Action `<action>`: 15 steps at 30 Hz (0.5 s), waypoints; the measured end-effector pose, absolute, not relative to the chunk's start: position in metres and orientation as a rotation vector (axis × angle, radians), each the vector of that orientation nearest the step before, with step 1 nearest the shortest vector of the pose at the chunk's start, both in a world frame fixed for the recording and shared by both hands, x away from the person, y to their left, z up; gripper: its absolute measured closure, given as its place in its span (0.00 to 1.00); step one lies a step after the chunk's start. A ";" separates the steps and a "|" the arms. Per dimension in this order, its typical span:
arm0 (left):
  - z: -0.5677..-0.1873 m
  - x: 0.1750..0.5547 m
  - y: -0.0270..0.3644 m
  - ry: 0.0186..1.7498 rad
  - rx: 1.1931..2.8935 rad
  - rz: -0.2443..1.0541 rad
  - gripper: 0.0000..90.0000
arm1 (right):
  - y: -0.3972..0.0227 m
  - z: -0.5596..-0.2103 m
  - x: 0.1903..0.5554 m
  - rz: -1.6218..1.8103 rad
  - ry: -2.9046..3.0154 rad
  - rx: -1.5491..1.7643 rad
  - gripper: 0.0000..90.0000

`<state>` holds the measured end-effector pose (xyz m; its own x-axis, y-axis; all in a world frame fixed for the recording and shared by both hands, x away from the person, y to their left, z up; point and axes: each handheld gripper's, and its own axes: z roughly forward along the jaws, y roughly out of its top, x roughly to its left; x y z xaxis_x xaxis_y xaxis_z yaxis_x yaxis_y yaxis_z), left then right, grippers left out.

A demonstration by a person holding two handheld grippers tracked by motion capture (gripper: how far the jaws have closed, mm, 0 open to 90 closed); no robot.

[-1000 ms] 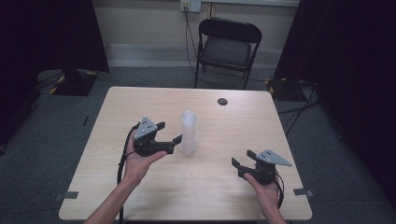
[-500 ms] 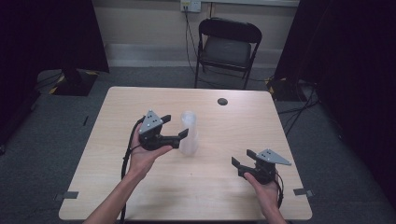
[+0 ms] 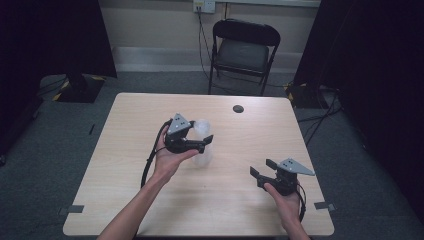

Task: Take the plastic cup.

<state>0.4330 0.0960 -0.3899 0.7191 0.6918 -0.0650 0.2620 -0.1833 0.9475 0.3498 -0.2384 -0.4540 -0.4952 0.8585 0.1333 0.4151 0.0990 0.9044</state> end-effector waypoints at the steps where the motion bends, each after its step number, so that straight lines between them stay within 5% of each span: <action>1: -0.392 0.435 0.092 0.758 1.775 0.473 0.17 | -0.240 -0.453 0.348 1.376 1.952 1.243 0.29; 15: -0.398 0.438 0.089 0.753 1.803 0.501 0.33 | -0.241 -0.453 0.347 1.383 1.943 1.253 0.29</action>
<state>0.4383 0.0886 -0.3983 0.7122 0.7017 -0.0187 0.2537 -0.2325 0.9389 0.3474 -0.2407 -0.4530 -0.4899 0.8602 0.1417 0.4156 0.0875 0.9053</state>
